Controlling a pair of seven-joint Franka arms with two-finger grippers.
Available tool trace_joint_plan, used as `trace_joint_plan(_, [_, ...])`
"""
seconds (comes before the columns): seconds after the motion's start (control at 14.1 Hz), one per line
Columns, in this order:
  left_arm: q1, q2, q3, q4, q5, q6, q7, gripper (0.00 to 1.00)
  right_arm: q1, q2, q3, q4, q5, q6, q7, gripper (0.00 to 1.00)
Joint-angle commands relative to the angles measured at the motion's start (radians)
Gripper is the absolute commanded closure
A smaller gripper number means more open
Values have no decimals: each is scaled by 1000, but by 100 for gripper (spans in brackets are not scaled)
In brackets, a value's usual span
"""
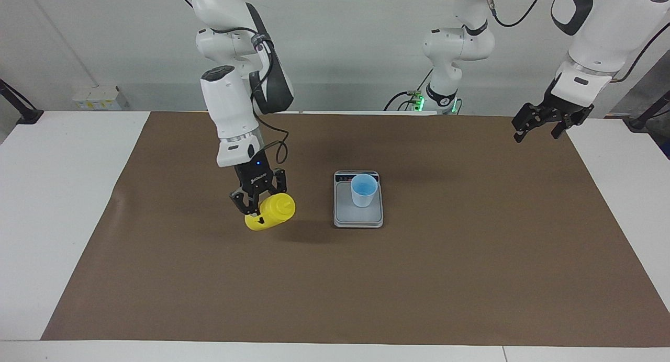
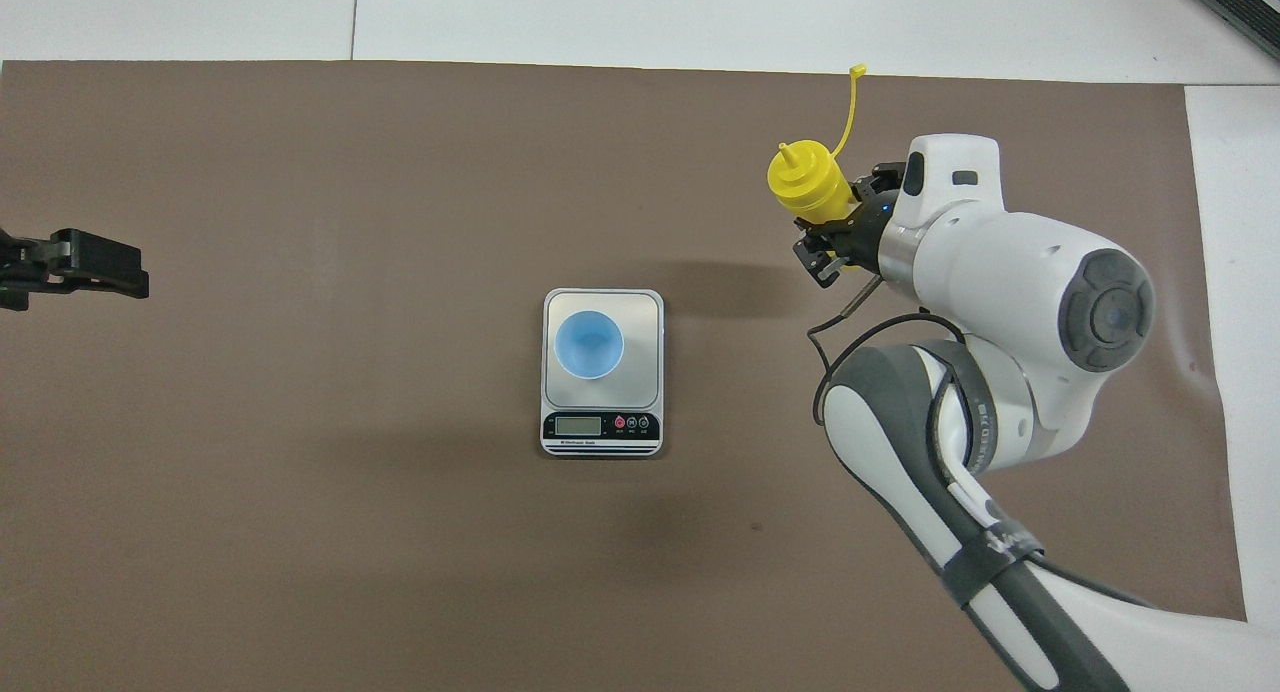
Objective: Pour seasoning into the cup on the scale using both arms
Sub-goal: 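Raise the bottle upright and carry it back with the right gripper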
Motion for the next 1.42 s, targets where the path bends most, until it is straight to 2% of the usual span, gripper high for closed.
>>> trace_joint_plan(0.0, [1, -29, 3, -33, -7, 4, 3, 0, -46, -41, 16, -35, 130, -15, -152, 73])
trace_joint_plan(0.14, [1, -31, 3, -33, -7, 4, 3, 0, -74, -56, 14, -63, 242, -16, -281, 73])
trace_joint_plan(0.28, [1, -31, 3, -33, -7, 5, 4, 0, -109, -67, 12, -72, 363, -67, -430, 73])
trace_joint_plan(0.57, [1, -29, 3, -33, -7, 5, 4, 0, -164, -98, 11, -150, 587, -72, -663, 73])
trace_joint_plan(0.85, [1, -29, 3, -33, -7, 5, 3, 0, -232, -101, 11, -182, 724, -130, -840, 72])
trace_joint_plan(1.21, [1, -29, 3, -33, -7, 4, 3, 0, -293, -113, 9, -270, 985, -164, -1107, 72])
trace_joint_plan(1.35, [1, -31, 3, -33, -7, 4, 4, 0, -330, -113, 11, -287, 1019, -197, -1162, 72])
